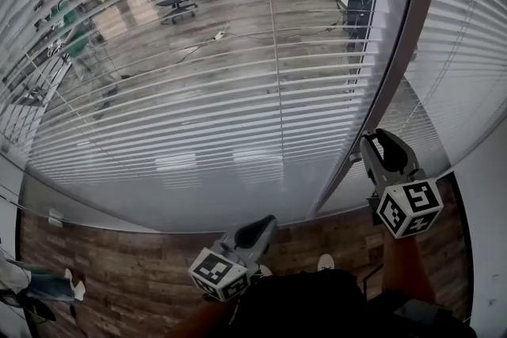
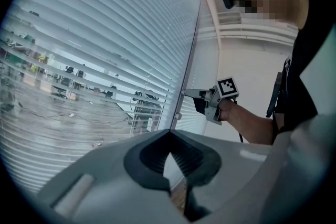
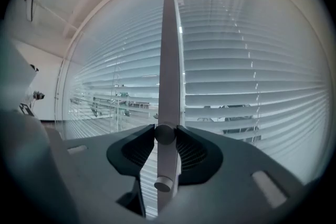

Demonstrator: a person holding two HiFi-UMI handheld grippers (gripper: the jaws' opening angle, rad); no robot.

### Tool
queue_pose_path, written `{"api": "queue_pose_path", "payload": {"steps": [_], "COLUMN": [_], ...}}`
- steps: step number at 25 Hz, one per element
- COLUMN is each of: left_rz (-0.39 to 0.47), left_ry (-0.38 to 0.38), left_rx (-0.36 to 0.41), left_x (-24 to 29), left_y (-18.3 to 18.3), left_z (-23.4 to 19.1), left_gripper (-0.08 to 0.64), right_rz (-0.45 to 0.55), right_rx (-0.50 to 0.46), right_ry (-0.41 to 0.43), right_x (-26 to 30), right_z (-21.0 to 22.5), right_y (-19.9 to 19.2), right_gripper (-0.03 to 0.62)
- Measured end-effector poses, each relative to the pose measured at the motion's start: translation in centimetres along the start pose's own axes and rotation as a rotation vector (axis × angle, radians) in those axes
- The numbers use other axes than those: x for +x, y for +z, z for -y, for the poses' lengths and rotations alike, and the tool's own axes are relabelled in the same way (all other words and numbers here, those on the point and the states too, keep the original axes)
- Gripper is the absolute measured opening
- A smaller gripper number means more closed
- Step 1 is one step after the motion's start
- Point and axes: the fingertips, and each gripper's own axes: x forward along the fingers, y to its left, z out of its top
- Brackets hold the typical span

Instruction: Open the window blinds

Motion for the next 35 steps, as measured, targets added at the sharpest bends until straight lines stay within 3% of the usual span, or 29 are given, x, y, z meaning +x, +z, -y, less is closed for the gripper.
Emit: {"api": "queue_pose_path", "payload": {"steps": [11,16,20,23,31,33,35], "left_rz": [-0.007,-0.016,-0.012,-0.010,0.003,0.004,0.002], "left_ry": [-0.004,0.008,0.006,0.005,-0.007,-0.011,-0.006], "left_rx": [0.002,0.005,-0.010,-0.007,-0.003,0.000,0.006], "left_x": [-0.2,-0.1,-0.3,-0.3,-0.6,-0.9,-0.8], "left_y": [-0.1,0.3,0.9,0.9,0.4,0.5,0.6], "left_z": [0.3,0.1,0.4,0.5,0.4,0.5,0.4], "left_gripper": [0.000,0.000,0.000,0.000,0.000,0.000,0.000], "right_rz": [-0.071,-0.090,-0.136,-0.146,-0.147,-0.142,-0.114], "right_rx": [-0.447,-0.598,-0.795,-0.883,-0.914,-0.868,-0.753], "right_ry": [-0.078,-0.104,-0.160,-0.191,-0.211,-0.202,-0.170], "right_x": [0.0,0.2,0.1,0.0,-0.1,-0.3,-0.2], "right_z": [-0.7,-1.0,-1.1,-1.0,-1.2,-1.5,-1.5], "right_y": [-0.2,-0.4,-0.1,-0.1,-0.4,-0.2,-0.3], "right_gripper": [0.152,0.152,0.150,0.150,0.149,0.151,0.163]}}
